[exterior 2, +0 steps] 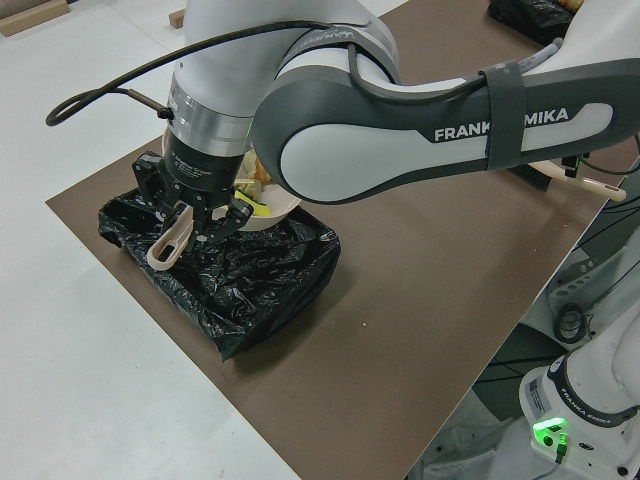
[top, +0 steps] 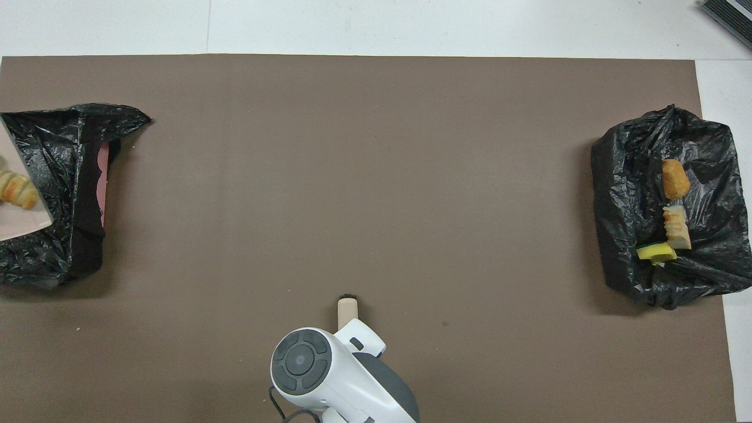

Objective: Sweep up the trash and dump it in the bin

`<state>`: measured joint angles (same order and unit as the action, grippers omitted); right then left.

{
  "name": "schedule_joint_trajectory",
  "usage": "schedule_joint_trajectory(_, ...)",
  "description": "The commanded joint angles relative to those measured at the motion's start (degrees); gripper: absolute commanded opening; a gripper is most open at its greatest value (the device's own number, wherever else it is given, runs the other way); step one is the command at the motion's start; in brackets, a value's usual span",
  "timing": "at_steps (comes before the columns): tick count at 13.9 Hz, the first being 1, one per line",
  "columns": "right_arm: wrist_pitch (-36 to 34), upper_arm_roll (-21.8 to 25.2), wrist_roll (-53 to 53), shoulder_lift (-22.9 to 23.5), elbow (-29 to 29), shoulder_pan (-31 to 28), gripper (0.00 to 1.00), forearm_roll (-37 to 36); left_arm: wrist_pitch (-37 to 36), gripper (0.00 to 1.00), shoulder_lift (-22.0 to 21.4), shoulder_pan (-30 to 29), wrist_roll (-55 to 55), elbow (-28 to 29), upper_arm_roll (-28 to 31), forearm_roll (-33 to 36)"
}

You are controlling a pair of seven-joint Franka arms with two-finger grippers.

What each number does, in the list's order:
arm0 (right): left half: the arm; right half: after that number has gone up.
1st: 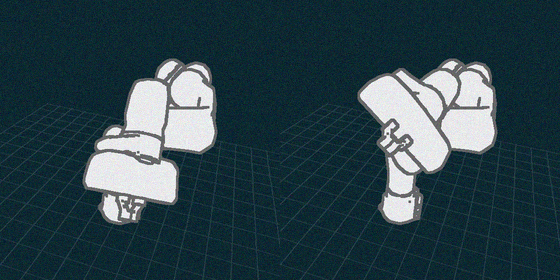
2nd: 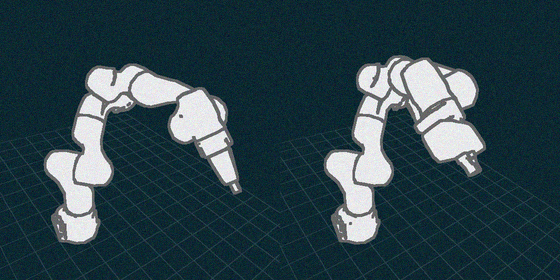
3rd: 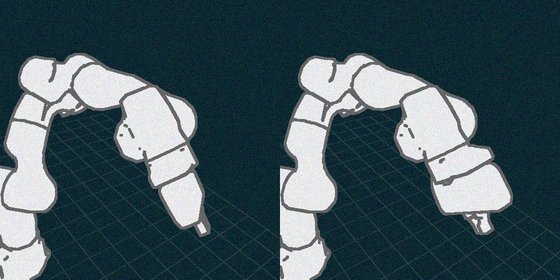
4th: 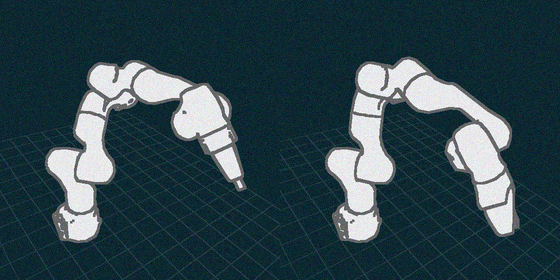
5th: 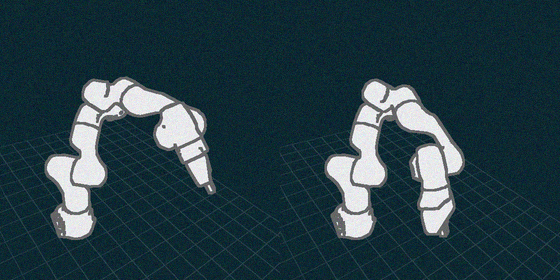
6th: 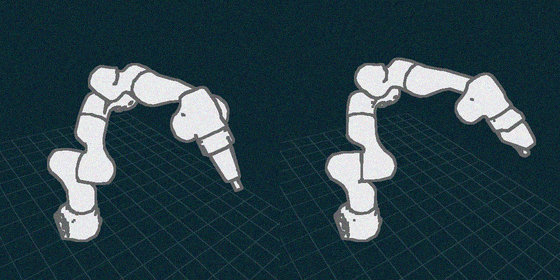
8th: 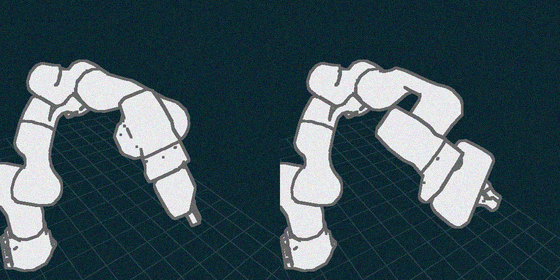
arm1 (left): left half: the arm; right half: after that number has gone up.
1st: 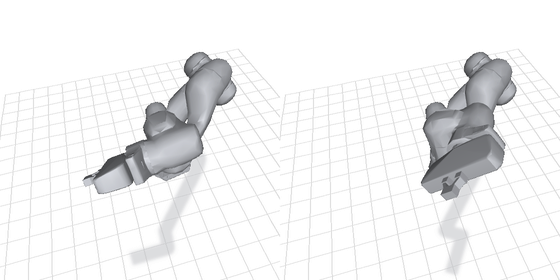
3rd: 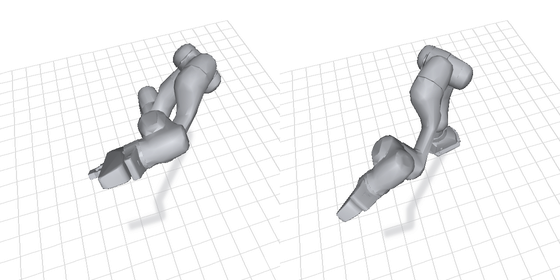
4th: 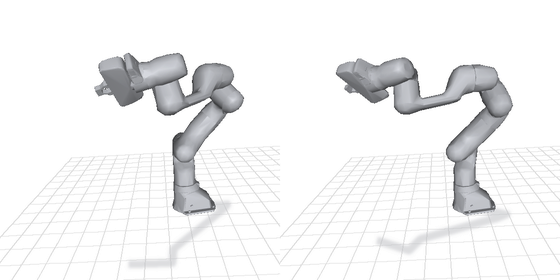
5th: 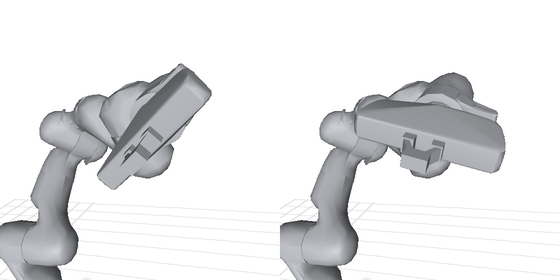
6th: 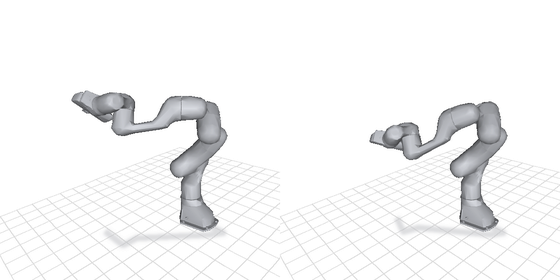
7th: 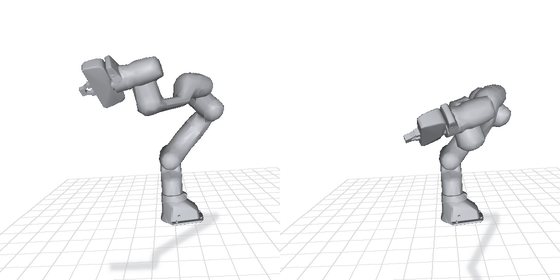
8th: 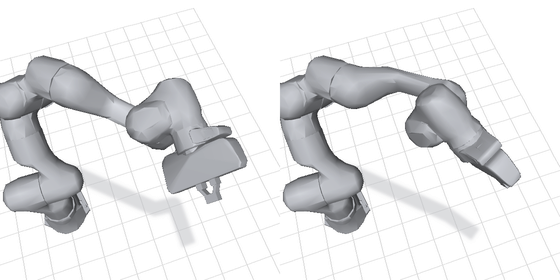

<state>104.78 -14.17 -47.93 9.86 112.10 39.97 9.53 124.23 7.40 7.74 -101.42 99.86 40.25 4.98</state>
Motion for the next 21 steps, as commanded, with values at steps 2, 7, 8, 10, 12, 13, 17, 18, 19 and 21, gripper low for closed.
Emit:
schedule_joint_trajectory(2, -7.55, -0.42, 0.72, -0.71, -6.7, -4.27, 1.0, -2.59, 0.4, 0.0, 5.34, -1.06, -1.23, -6.87, -0.7, 10.71)
schedule_joint_trajectory(7, -13.36, -0.15, 11.78, -5.98, -9.09, -13.93, 1.0, -4.07, 1.72, 0.0, 6.49, -0.53, 0.52, -6.61, -4.3, 26.55)
schedule_joint_trajectory(8, -14.24, -0.15, 13.98, -6.08, -9.96, -15.43, 1.0, -5.3, 1.63, 0.0, 6.49, -0.01, 1.57, -6.61, -4.65, 29.18)
schedule_joint_trajectory(10, -16.35, -0.24, 17.24, -5.64, -13.03, -18.24, 1.0, -8.9, 0.93, 0.0, 6.49, 0.26, 4.55, -6.78, -6.58, 34.8)
schedule_joint_trajectory(12, -16.8, 0.02, 21.72, -6.07, -13.92, -22.19, 1.0, -9.44, -0.47, 0.0, 6.4, 0.26, 7.8, -6.96, -7.46, 40.86)
schedule_joint_trajectory(13, -17.76, 0.02, 24.44, -6.25, -14.36, -24.48, 1.0, -9.44, -1.53, 0.0, 6.14, 0.26, 9.73, -7.4, -8.77, 43.68)
schedule_joint_trajectory(17, -21.01, 0.02, 33.15, -7.04, -19.19, -33.44, 1.0, -11.63, -13.63, 0.0, 4.13, 0.17, 17.57, -9.07, -15.27, 54.84)
schedule_joint_trajectory(18, -21.02, 0.02, 33.69, -7.13, -19.9, -34.77, 1.0, -12.42, -15.32, 0.0, 3.33, 0.0, 17.49, -9.77, -16.86, 55.74)
schedule_joint_trajectory(19, -21.1, 0.11, 33.78, -7.13, -20.34, -36.17, 1.0, -12.69, -16.73, 0.0, 2.02, -0.27, 17.58, -10.03, -18.44, 55.23)
schedule_joint_trajectory(21, -20.75, 0.99, 35.09, -8.01, -20.52, -39.6, 1.0, -12.87, -20.15, 0.0, 0.43, -0.44, 18.27, -9.34, -21.16, 54.26)
